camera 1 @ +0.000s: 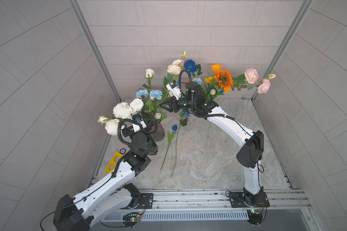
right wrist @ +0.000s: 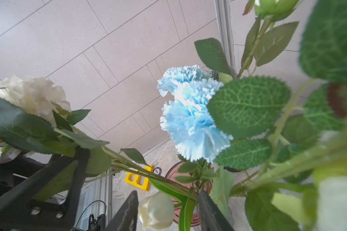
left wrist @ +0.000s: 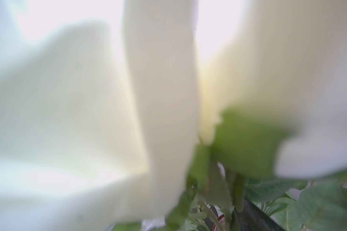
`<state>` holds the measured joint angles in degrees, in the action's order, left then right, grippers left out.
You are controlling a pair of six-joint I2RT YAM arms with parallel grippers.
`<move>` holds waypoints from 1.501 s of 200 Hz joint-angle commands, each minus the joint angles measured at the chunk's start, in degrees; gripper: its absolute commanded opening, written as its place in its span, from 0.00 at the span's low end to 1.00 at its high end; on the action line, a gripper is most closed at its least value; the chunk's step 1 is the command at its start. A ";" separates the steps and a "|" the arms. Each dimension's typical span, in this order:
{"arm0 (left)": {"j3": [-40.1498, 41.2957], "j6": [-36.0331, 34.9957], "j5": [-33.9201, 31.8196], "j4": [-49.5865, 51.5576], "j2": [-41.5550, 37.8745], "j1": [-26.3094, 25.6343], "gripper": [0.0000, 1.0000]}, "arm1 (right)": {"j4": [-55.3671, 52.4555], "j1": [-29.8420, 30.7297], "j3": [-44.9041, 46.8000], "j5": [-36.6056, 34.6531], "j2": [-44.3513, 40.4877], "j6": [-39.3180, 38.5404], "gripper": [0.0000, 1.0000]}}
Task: Pick out blue flowers from the vase
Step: Adjust the flower in the vase, then pick up the flower from the vase.
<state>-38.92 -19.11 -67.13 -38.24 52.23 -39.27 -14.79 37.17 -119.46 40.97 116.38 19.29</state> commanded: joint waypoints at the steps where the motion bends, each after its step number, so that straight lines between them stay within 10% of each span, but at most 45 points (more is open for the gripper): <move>1: -0.29 -1.01 -1.64 0.61 -2.21 0.42 0.98 | -1.83 0.95 -4.20 -0.98 1.85 -1.11 0.49; 136: 1.83 2.68 -0.20 7.35 -7.14 0.42 0.96 | -7.79 1.83 -22.26 -8.90 15.71 -1.63 0.43; 253: 2.67 3.20 0.60 10.45 -11.26 0.42 0.96 | -8.92 2.56 -25.17 -10.02 15.80 -1.83 0.05; 285: 2.73 2.90 0.55 10.39 -11.59 0.41 0.96 | -9.30 2.82 -24.61 -10.90 13.93 -2.41 0.06; 300: 2.85 2.94 0.51 10.40 -11.65 0.44 0.96 | -9.22 2.91 -24.64 -11.34 14.05 -2.41 0.24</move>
<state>-36.64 -16.51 -66.41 -28.08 41.30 -39.22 -23.75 39.46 -143.57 30.57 133.38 18.17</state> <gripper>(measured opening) 0.963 0.101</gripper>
